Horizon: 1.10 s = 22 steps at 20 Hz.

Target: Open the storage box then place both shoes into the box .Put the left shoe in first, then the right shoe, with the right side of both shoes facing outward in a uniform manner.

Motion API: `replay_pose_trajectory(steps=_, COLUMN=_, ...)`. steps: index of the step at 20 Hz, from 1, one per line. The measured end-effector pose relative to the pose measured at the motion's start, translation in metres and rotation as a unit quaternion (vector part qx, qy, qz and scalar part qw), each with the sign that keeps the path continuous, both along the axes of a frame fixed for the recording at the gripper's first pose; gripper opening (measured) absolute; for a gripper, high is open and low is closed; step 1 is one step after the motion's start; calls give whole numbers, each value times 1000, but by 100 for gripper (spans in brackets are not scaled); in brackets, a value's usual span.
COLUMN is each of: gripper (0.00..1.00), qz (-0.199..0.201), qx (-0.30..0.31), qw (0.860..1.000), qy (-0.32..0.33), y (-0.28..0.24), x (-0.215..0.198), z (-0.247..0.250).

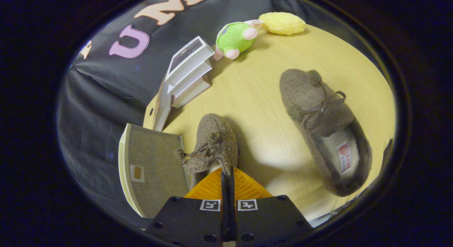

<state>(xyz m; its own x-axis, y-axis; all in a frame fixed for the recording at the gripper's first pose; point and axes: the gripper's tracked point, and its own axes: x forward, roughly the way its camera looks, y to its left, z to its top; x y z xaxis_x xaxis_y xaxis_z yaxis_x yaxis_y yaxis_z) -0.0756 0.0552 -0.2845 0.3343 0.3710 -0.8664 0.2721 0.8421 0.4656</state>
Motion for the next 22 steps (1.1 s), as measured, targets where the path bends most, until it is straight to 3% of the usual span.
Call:
replay_pose_trajectory(steps=13, gripper=4, qz=-31, qx=86, qw=993, qy=-69, y=70, x=40, z=140)
replay_pose_trajectory(steps=22, gripper=4, qz=21, qx=122, qw=989, qy=-83, y=185, x=30, z=170)
